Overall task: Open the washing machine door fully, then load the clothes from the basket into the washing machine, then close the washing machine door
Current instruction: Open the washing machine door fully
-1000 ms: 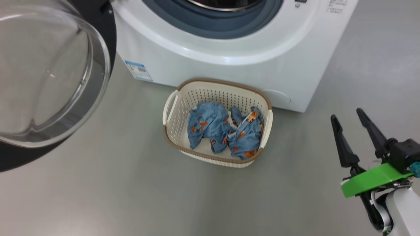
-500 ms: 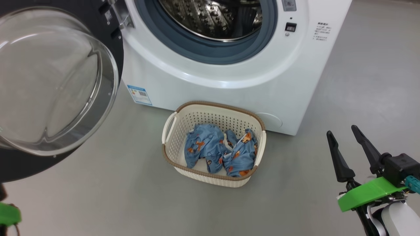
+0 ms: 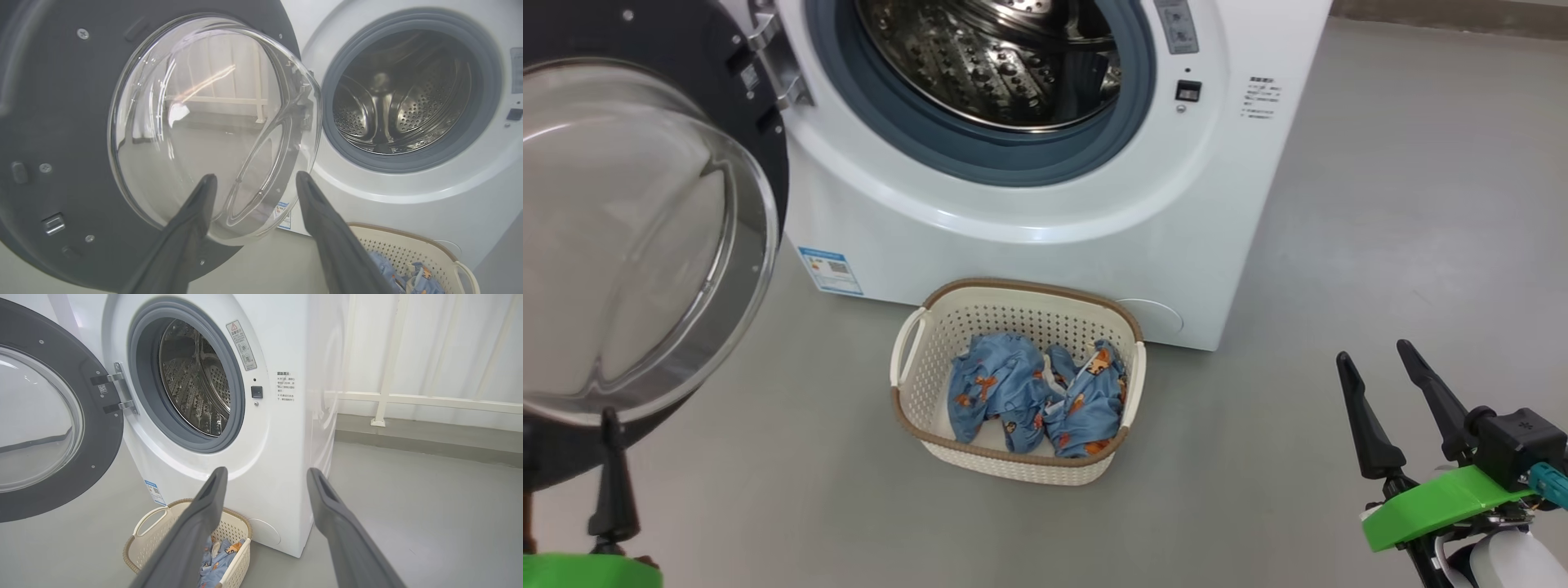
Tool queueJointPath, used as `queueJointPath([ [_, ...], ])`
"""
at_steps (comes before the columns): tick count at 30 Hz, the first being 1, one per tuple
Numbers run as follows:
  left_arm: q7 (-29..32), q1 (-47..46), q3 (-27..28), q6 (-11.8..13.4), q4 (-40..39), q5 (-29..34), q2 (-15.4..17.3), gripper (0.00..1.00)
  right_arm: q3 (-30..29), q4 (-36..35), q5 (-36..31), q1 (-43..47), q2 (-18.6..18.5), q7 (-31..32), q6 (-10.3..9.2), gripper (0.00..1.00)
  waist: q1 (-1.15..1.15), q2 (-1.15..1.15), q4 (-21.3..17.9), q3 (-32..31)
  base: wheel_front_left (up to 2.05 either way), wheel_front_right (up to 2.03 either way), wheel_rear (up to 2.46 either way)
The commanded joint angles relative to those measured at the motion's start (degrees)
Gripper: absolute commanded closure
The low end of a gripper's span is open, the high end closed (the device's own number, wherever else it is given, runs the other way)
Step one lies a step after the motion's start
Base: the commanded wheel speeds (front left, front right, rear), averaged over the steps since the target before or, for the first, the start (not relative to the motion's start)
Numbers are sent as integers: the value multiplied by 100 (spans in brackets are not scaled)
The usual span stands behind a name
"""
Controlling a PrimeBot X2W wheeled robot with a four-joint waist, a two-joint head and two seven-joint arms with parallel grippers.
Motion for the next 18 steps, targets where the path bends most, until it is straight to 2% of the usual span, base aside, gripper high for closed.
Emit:
queueJointPath([
  [1,-36,-4,108,4,-268,61,169,0,46,-148,54,-38,-56,-52,25,0,0,0,-127,-4,0,0,0],
  [18,-36,212,-462,4,-856,145,-58,0,-47,-180,19,-47,6,-52,25,0,0,0,-951,50,0,0,0],
])
